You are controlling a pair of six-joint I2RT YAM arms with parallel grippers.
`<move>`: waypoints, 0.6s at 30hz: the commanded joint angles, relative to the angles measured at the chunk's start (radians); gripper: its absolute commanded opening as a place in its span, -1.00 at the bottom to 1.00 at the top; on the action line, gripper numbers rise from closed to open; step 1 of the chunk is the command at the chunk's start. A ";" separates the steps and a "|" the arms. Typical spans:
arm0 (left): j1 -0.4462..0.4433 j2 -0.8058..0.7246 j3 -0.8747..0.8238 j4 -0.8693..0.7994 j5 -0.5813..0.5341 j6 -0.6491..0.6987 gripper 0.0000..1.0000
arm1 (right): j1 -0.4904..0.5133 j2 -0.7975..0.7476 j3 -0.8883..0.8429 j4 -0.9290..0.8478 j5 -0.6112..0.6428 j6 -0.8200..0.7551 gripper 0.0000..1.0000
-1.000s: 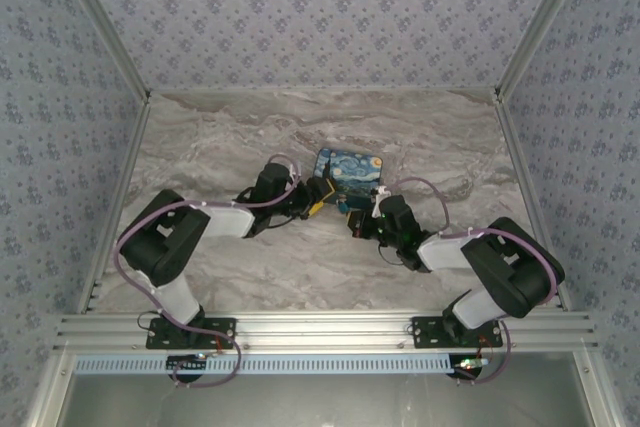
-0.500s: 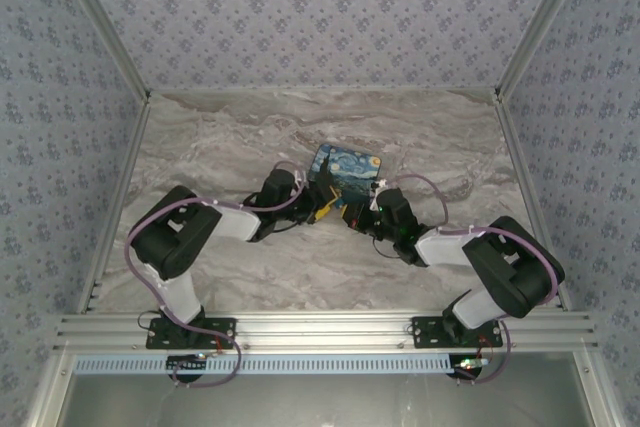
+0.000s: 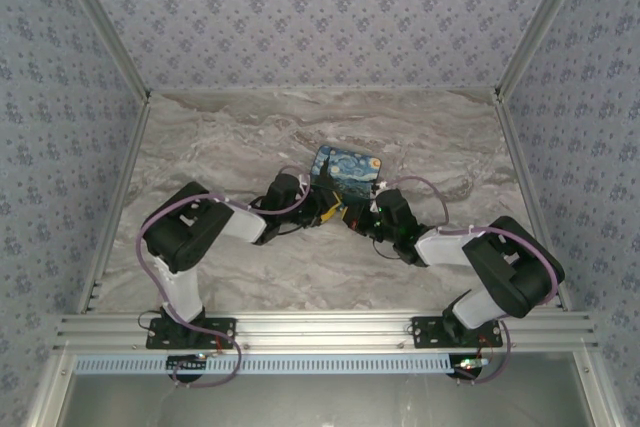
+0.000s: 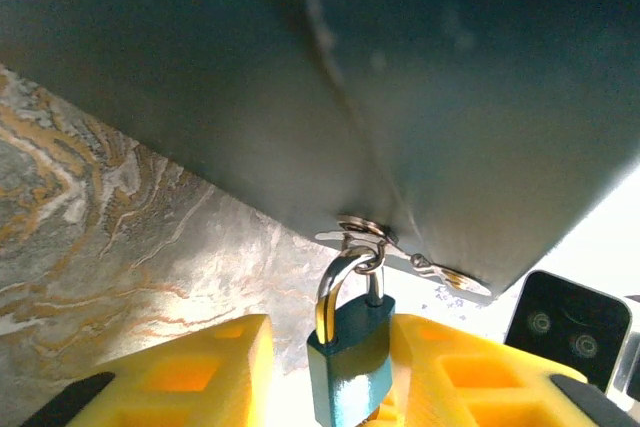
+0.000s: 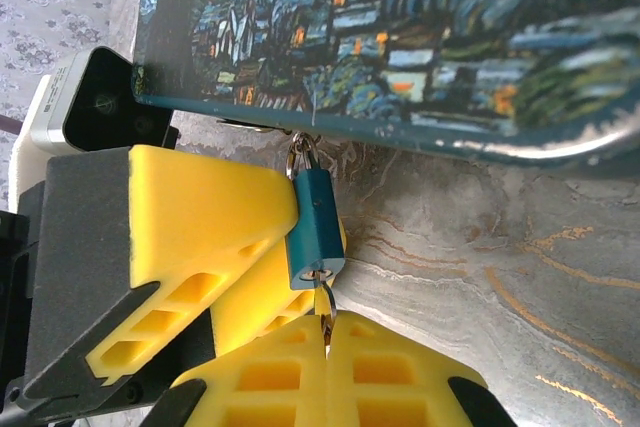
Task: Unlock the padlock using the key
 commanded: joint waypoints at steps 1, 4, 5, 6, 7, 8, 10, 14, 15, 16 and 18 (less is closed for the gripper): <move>-0.010 0.030 0.017 0.044 0.010 -0.019 -0.33 | 0.009 -0.001 0.038 0.019 -0.019 0.026 -1.00; -0.013 0.043 0.023 0.062 0.015 -0.035 -0.34 | 0.012 -0.001 0.042 0.019 -0.021 0.039 -1.00; -0.014 0.047 0.024 0.067 0.015 -0.039 -0.34 | 0.012 -0.001 0.041 0.019 -0.021 0.046 -1.00; -0.016 0.051 0.025 0.070 0.015 -0.042 -0.34 | 0.014 0.000 0.043 0.022 -0.020 0.053 -1.00; -0.017 0.051 0.026 0.072 0.015 -0.044 -0.35 | 0.015 -0.002 0.043 0.022 -0.021 0.057 -1.00; -0.018 0.053 0.027 0.074 0.016 -0.045 -0.36 | 0.014 -0.002 0.044 0.024 -0.019 0.064 -1.00; -0.019 0.053 0.028 0.075 0.016 -0.045 -0.40 | 0.016 -0.002 0.043 0.029 -0.019 0.074 -1.00; -0.019 0.050 0.025 0.075 0.014 -0.044 -0.55 | 0.019 -0.010 0.040 0.016 -0.008 0.076 -1.00; -0.019 0.048 0.024 0.073 0.014 -0.042 -0.59 | 0.019 -0.017 0.037 0.005 -0.001 0.073 -1.00; -0.019 0.047 0.025 0.071 0.012 -0.042 -0.61 | 0.020 -0.022 0.036 -0.006 0.005 0.068 -1.00; -0.019 0.045 0.023 0.068 0.011 -0.040 -0.66 | 0.019 -0.042 0.031 -0.042 0.019 0.054 -1.00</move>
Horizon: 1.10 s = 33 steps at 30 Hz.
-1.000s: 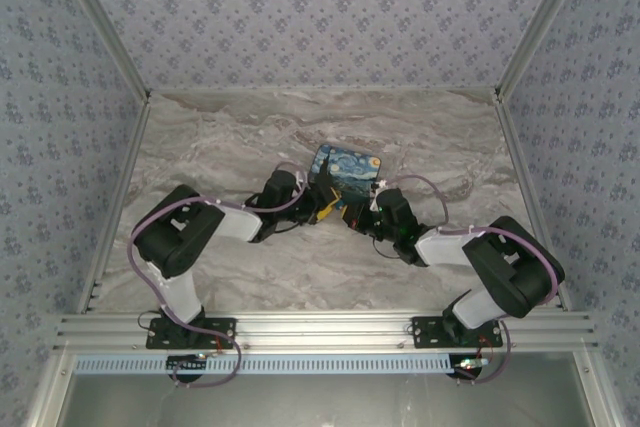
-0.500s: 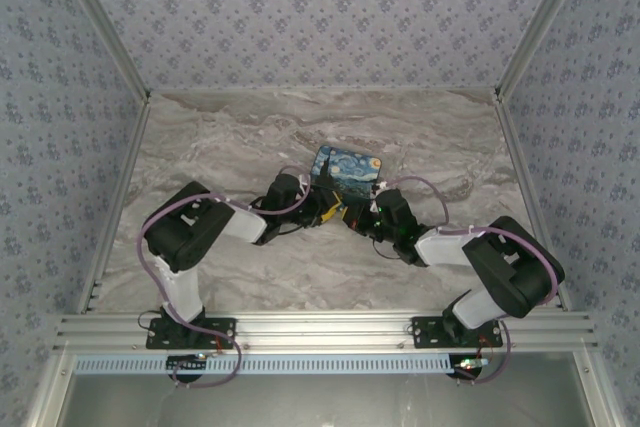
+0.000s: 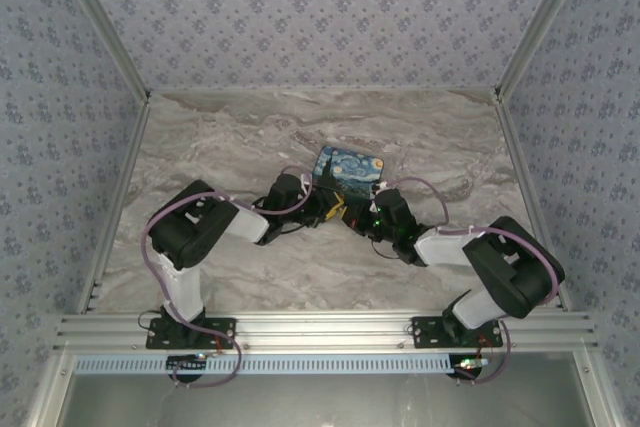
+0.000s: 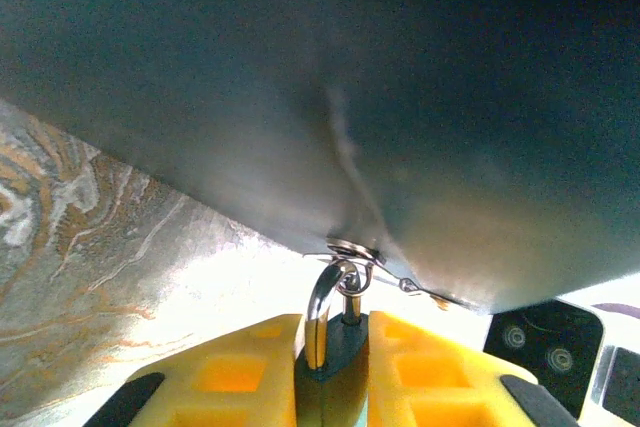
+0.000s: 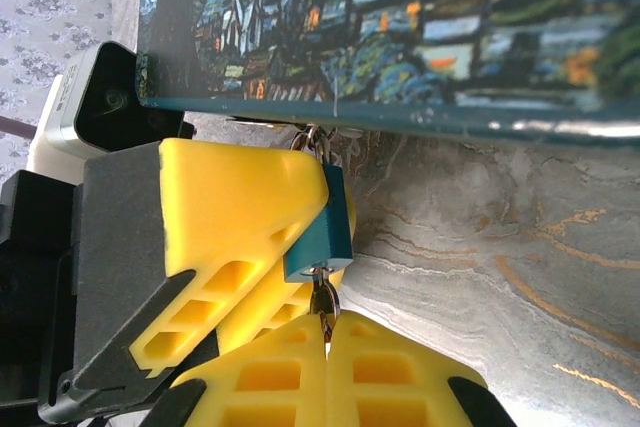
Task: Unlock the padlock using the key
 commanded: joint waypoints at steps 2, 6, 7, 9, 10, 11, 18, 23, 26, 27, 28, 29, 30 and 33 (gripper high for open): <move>-0.012 0.006 0.008 0.006 0.009 0.004 -0.70 | 0.009 -0.054 0.018 -0.053 0.027 -0.021 -0.96; -0.011 -0.005 0.006 -0.004 0.004 0.005 -0.86 | 0.008 -0.103 0.010 -0.134 0.054 -0.077 -0.71; -0.012 -0.010 0.007 -0.010 0.004 0.006 -0.90 | 0.006 -0.114 0.009 -0.158 0.058 -0.093 -0.63; -0.011 -0.023 0.009 -0.028 0.001 0.017 -0.94 | 0.001 -0.136 0.011 -0.204 0.058 -0.120 -0.51; -0.011 -0.028 0.012 -0.038 0.002 0.023 -0.97 | -0.003 -0.149 0.011 -0.221 0.058 -0.137 -0.44; -0.010 -0.035 0.012 -0.046 0.000 0.027 -0.98 | -0.006 -0.162 0.010 -0.236 0.059 -0.155 -0.39; -0.011 -0.094 0.020 -0.129 -0.011 0.037 -1.00 | -0.029 -0.309 0.039 -0.425 0.093 -0.355 0.01; -0.011 -0.132 0.045 -0.207 -0.011 0.040 -1.00 | -0.034 -0.430 0.077 -0.542 0.107 -0.527 0.28; -0.011 -0.155 0.051 -0.233 -0.013 0.027 -1.00 | -0.034 -0.499 0.094 -0.585 0.106 -0.631 0.42; -0.011 -0.162 0.057 -0.249 -0.011 0.024 -1.00 | -0.034 -0.522 0.102 -0.604 0.107 -0.669 0.46; -0.010 -0.171 0.065 -0.271 -0.010 0.022 -1.00 | -0.034 -0.540 0.112 -0.631 0.110 -0.714 0.50; -0.011 -0.178 0.071 -0.294 -0.009 0.020 -1.00 | -0.034 -0.557 0.121 -0.655 0.114 -0.751 0.52; -0.011 -0.186 0.077 -0.318 -0.009 0.019 -1.00 | -0.034 -0.575 0.131 -0.679 0.116 -0.799 0.53; -0.011 -0.211 0.093 -0.402 -0.016 0.000 -1.00 | -0.033 -0.620 0.140 -0.705 0.102 -0.936 0.56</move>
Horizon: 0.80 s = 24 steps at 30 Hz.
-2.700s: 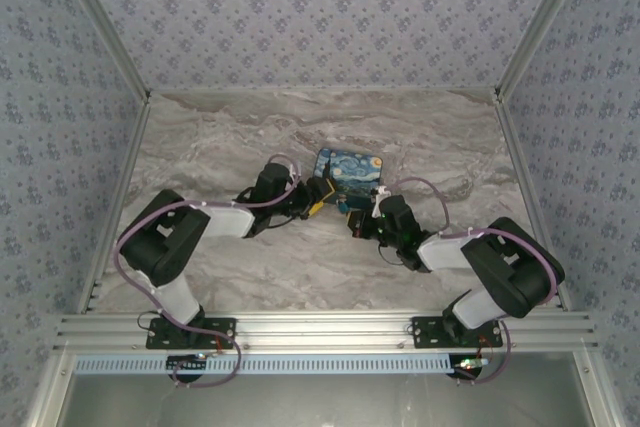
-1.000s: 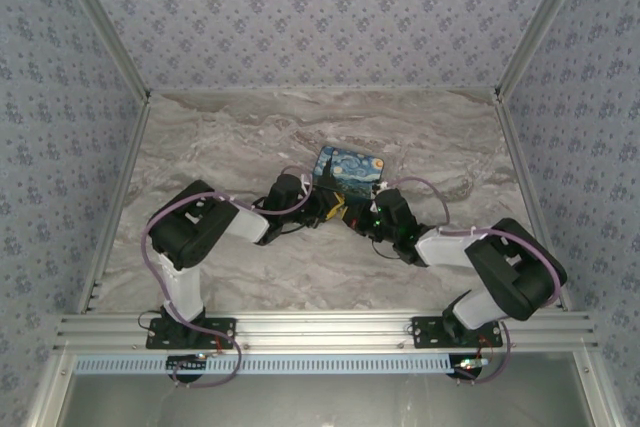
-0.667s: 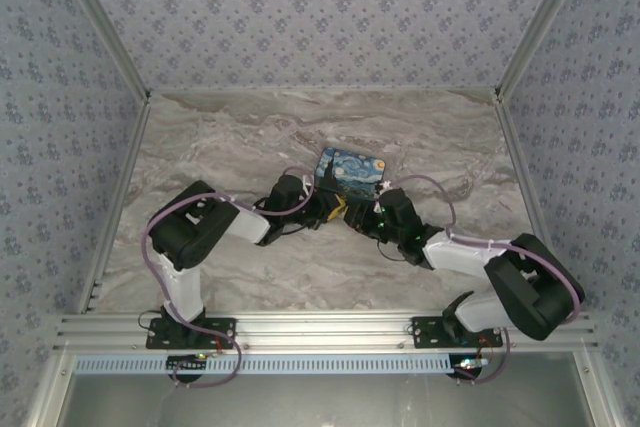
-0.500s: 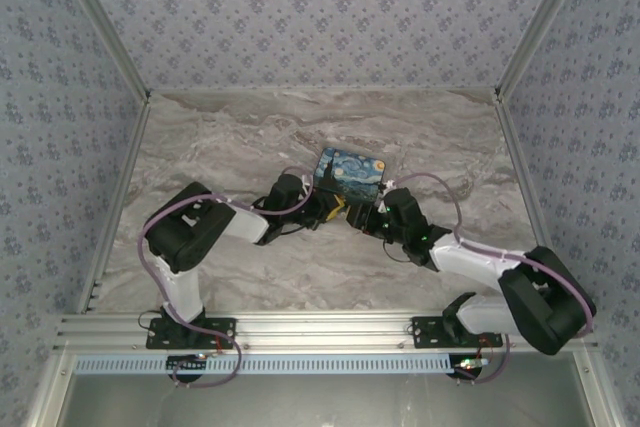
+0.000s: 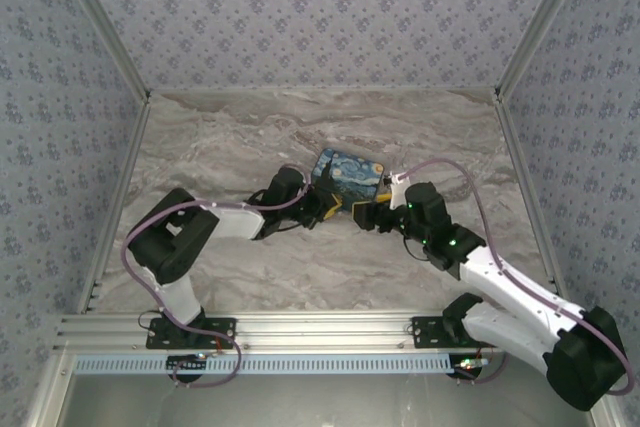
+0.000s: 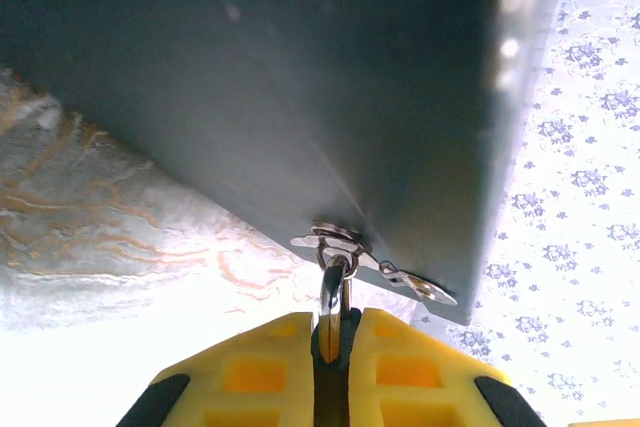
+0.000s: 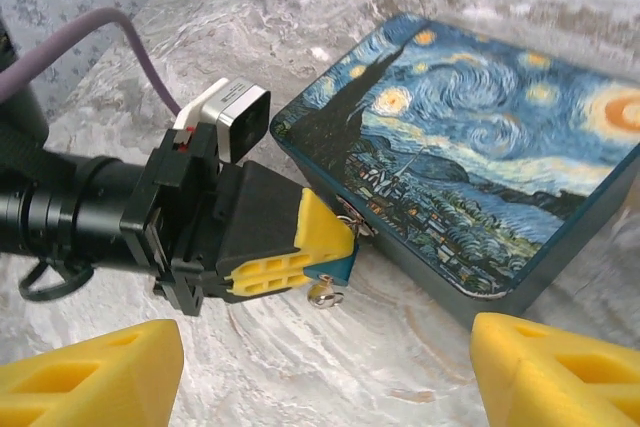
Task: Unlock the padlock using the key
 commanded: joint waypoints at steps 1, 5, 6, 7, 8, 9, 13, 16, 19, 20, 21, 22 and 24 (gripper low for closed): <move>0.001 -0.065 0.052 -0.115 -0.006 -0.024 -1.00 | 0.000 -0.046 0.028 -0.077 -0.014 -0.257 0.57; -0.001 -0.078 0.076 -0.207 -0.001 -0.054 -1.00 | 0.035 -0.076 0.026 -0.104 -0.037 -0.470 0.54; -0.002 -0.081 0.073 -0.210 0.001 -0.068 -1.00 | 0.051 -0.078 0.032 -0.120 -0.021 -0.527 0.53; -0.001 -0.084 0.070 -0.213 0.001 -0.082 -1.00 | 0.068 -0.077 0.038 -0.137 0.009 -0.576 0.53; -0.002 -0.086 0.070 -0.216 0.002 -0.096 -1.00 | 0.090 -0.076 0.043 -0.152 0.040 -0.630 0.53; -0.003 -0.088 0.071 -0.226 0.004 -0.107 -1.00 | 0.107 -0.073 0.045 -0.159 0.069 -0.675 0.53; -0.010 -0.087 0.094 -0.268 0.023 -0.134 -1.00 | 0.193 -0.062 0.025 -0.153 0.211 -0.848 0.52; -0.019 -0.086 0.109 -0.287 0.034 -0.148 -1.00 | 0.237 -0.056 -0.014 -0.109 0.274 -0.950 0.52; -0.025 -0.090 0.113 -0.297 0.037 -0.163 -1.00 | 0.267 -0.056 -0.064 -0.028 0.316 -1.022 0.52; -0.026 -0.091 0.114 -0.304 0.037 -0.166 -1.00 | 0.275 -0.054 -0.075 -0.009 0.323 -1.035 0.52; -0.027 -0.092 0.115 -0.308 0.038 -0.169 -1.00 | 0.284 -0.049 -0.083 0.011 0.334 -1.044 0.52; -0.028 -0.092 0.115 -0.310 0.038 -0.171 -1.00 | 0.291 -0.042 -0.088 0.027 0.344 -1.049 0.52; -0.030 -0.091 0.117 -0.313 0.039 -0.175 -1.00 | 0.303 -0.022 -0.092 0.043 0.360 -1.056 0.50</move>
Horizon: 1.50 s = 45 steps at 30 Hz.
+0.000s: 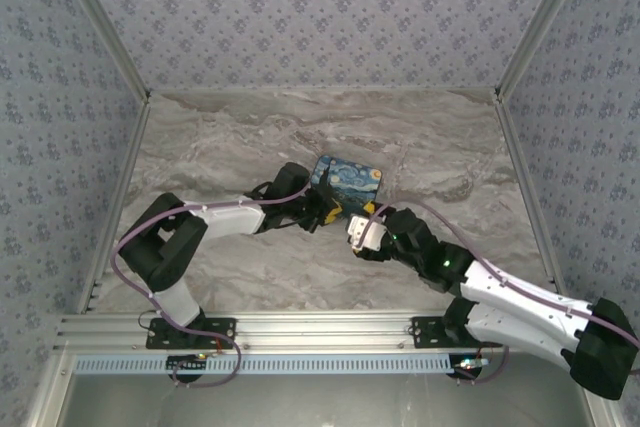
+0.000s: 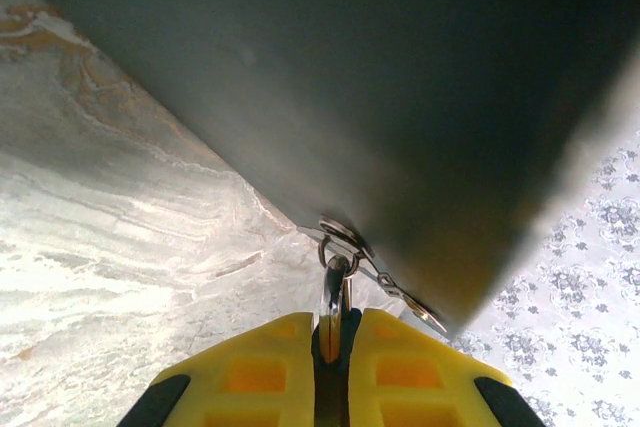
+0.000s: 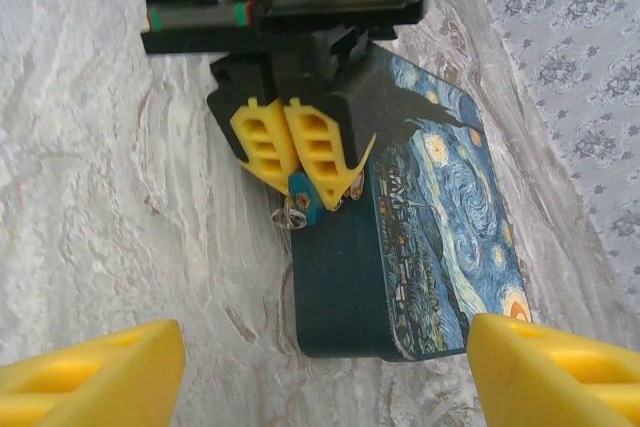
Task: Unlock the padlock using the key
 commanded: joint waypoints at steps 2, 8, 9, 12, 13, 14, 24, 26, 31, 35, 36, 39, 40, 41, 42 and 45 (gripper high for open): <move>-0.011 -0.035 0.033 -0.017 0.022 -0.027 -1.00 | 0.026 0.044 -0.008 0.086 0.079 -0.075 0.40; -0.014 -0.029 0.037 -0.017 0.024 -0.028 -1.00 | 0.037 0.152 0.005 0.157 0.076 -0.042 0.09; -0.013 -0.029 0.037 -0.015 0.025 -0.029 -1.00 | 0.038 0.169 0.005 0.178 0.074 -0.041 0.06; -0.014 -0.030 0.034 -0.014 0.026 -0.032 -1.00 | 0.038 0.217 0.005 0.227 0.077 -0.034 -0.09; -0.015 -0.031 0.034 -0.012 0.026 -0.033 -1.00 | 0.037 0.233 0.006 0.244 0.079 -0.032 -0.12; -0.015 -0.031 0.033 -0.012 0.026 -0.033 -1.00 | 0.038 0.245 0.005 0.254 0.079 -0.032 -0.16; -0.015 -0.029 0.029 -0.003 0.031 -0.037 -1.00 | 0.038 0.339 -0.003 0.344 0.098 -0.009 -0.42; -0.014 -0.029 0.029 0.000 0.031 -0.037 -1.00 | 0.038 0.348 -0.005 0.356 0.103 -0.002 -0.43; -0.015 -0.026 0.029 0.003 0.035 -0.040 -1.00 | 0.037 0.372 -0.008 0.382 0.114 0.003 -0.49; -0.016 -0.023 0.029 0.009 0.038 -0.044 -1.00 | 0.037 0.393 -0.009 0.397 0.118 0.008 -0.50; -0.017 -0.022 0.028 0.010 0.038 -0.043 -1.00 | 0.038 0.399 -0.009 0.402 0.120 0.010 -0.50; -0.017 -0.020 0.028 0.013 0.041 -0.046 -1.00 | 0.037 0.418 -0.011 0.420 0.128 0.013 -0.58; -0.017 -0.020 0.027 0.014 0.042 -0.046 -1.00 | 0.038 0.425 -0.011 0.425 0.130 0.014 -0.58; -0.016 -0.020 0.026 0.016 0.043 -0.046 -1.00 | 0.038 0.430 -0.011 0.433 0.134 0.018 -0.59; -0.017 -0.020 0.026 0.017 0.043 -0.046 -1.00 | 0.037 0.434 -0.011 0.438 0.136 0.021 -0.64; -0.016 -0.018 0.027 0.019 0.045 -0.048 -1.00 | 0.039 0.446 -0.009 0.451 0.140 0.039 -0.68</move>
